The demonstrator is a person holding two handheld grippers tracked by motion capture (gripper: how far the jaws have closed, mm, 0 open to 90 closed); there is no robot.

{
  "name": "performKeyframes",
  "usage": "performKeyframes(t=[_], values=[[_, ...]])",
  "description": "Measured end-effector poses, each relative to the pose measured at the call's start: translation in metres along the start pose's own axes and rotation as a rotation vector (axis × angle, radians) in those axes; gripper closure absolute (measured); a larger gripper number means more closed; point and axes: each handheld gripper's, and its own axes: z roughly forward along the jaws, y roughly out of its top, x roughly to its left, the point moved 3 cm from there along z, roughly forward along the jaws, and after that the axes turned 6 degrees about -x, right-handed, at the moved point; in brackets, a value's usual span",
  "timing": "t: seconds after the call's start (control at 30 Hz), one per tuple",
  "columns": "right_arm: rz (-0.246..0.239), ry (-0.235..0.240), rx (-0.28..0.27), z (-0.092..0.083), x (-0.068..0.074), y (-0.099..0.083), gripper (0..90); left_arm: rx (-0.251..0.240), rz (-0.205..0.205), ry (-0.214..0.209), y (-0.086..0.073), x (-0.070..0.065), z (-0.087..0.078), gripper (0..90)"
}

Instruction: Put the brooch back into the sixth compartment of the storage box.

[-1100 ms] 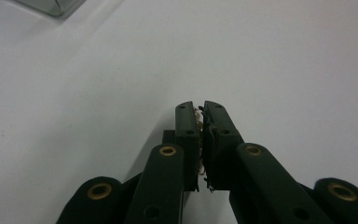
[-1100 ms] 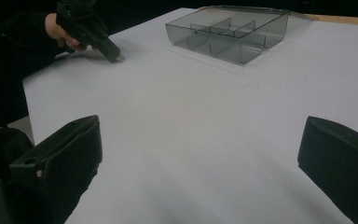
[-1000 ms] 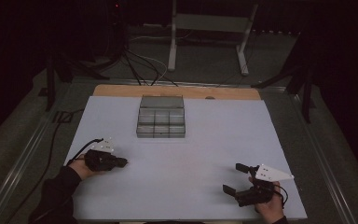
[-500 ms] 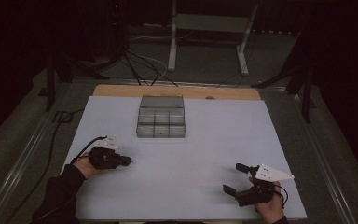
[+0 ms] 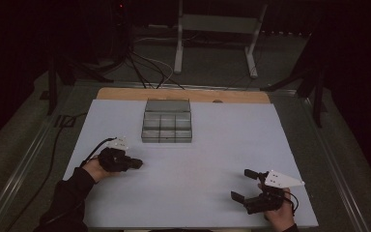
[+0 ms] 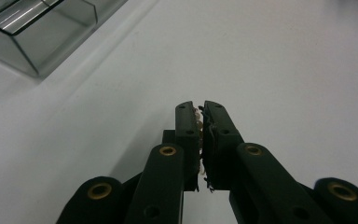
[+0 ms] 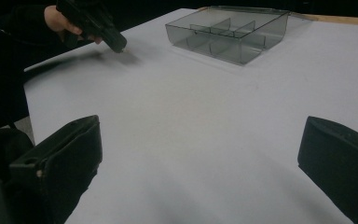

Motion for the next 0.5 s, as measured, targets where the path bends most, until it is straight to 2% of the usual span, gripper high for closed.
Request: performKeyframes(t=[0.5], values=[[0.002, 0.005, -0.003, 0.0, 0.0, 0.0, 0.0, -0.019, -0.006, -0.009, 0.02, -0.003, 0.014, 87.6]])
